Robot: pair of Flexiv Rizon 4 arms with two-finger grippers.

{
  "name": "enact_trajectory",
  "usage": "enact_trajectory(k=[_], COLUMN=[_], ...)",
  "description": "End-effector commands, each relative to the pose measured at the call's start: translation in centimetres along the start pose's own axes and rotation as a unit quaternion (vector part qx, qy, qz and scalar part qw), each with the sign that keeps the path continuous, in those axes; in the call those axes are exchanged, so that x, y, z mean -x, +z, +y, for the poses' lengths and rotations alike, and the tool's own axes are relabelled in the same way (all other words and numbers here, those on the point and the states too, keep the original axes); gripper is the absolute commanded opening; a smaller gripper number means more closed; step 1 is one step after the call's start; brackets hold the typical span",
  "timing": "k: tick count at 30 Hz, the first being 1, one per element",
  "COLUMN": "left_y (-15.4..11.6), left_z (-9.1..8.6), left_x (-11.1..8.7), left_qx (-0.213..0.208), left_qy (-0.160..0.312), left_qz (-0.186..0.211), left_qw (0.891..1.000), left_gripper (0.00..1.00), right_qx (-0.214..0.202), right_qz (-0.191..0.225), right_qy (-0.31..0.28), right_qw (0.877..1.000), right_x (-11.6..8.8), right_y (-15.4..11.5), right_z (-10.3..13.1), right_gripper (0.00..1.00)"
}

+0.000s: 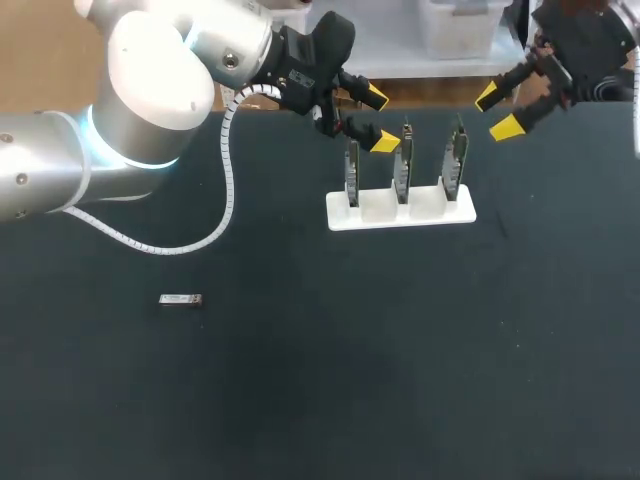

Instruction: Pick up the optical module with the left hand, and insert it into the network port with the right hand.

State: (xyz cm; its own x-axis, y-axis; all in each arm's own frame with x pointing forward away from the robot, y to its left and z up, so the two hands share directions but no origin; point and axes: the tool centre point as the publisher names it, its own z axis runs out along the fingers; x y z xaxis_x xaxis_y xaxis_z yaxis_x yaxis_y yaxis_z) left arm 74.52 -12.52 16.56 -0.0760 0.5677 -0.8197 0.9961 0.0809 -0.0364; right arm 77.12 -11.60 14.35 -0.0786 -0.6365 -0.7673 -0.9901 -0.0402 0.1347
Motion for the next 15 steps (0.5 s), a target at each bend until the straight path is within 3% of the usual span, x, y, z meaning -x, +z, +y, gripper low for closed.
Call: enact_trajectory(k=[1, 5, 8, 15], left_y=[0.0, 0.0, -0.7, -4.8], left_z=[0.2, 0.2, 0.1, 0.4], left_x=[0.1, 0.1, 1.2, 3.2], left_qx=[-0.002, -0.002, 0.005, 0.029], left_qy=[-0.001, -0.001, 0.025, 0.080], left_qz=[0.004, 0.004, -0.020, -0.035], left_qw=[1.000, 1.000, 0.999, 0.996], left_gripper=[1.00, 1.00, 1.00, 1.00], right_qx=[-0.003, -0.003, -0.003, -0.003], right_qz=[0.000, 0.000, 0.000, 0.000], right_qy=[-0.001, -0.001, -0.001, -0.001], right_qw=[1.000, 1.000, 1.000, 1.000], right_x=[0.0, 0.0, 0.0, 0.0], right_y=[0.0, 0.0, 0.0, 0.0], right_z=[0.2, 0.2, 0.2, 0.2], right_gripper=[1.00, 1.00, 1.00, 1.00])
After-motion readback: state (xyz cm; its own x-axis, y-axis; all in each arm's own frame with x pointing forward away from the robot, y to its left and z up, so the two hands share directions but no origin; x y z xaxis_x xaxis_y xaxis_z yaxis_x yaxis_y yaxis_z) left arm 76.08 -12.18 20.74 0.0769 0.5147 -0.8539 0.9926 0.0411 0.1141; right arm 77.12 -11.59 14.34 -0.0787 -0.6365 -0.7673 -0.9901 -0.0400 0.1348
